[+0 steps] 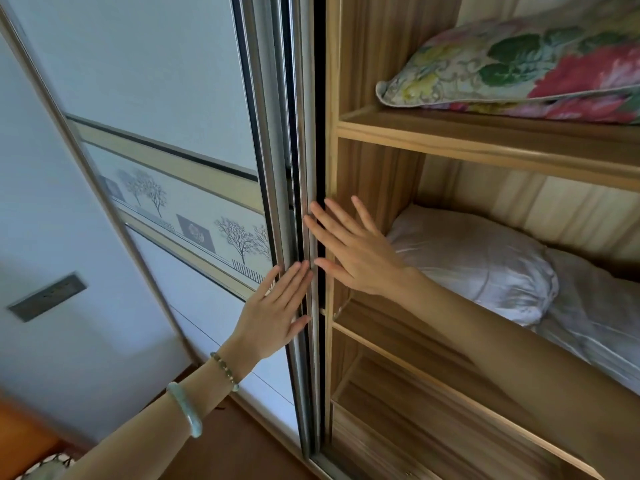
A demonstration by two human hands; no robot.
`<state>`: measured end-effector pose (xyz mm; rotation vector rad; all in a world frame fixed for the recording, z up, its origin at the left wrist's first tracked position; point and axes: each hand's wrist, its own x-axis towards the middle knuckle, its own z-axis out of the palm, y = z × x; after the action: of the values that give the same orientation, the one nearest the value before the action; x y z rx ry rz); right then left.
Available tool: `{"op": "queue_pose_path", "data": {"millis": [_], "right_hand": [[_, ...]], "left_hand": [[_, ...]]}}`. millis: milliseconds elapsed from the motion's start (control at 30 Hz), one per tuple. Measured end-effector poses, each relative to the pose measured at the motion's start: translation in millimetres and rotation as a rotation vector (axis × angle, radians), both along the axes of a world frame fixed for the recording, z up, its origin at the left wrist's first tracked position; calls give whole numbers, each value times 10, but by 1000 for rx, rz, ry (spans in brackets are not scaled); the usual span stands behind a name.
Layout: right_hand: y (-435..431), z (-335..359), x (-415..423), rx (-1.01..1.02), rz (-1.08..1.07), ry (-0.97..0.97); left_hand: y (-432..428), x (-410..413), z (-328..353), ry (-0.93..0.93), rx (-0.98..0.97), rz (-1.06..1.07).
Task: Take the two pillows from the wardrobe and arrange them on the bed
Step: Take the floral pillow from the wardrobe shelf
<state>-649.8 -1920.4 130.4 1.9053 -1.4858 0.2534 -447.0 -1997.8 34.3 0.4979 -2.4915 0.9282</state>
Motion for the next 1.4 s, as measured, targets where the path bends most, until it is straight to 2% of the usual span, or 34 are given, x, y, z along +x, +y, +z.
{"op": "queue_pose_path", "data": {"millis": [433,600,733,833,933,1067,1200,1400], "right_hand": [[-9,24,5,69,19,-39],[270,167,26,151,39,-166],[763,449,22,185,78,-328],[1226,821,-26,87,127,-429],[1690,1262,-171,-84,136,-425],[2217,1850,-508,-188,-27,-318],[2569,2176,-895,-168,-182,-235],[2811,2359,-1518,-115,-398,-82]], "left_hand": [[-15,-46,-64,12,-50,25],[183,-125,95,110,-12,6],[385,-284,430,193,15,-37],[564,-443,803,268,39,-97],[731,-635,1279,375,13,-184],[915,-956,2033,449,-28,-278],[1001,-1285,2624,361,-135,-373],[910,-1852,3124,86,-136,-373]]}}
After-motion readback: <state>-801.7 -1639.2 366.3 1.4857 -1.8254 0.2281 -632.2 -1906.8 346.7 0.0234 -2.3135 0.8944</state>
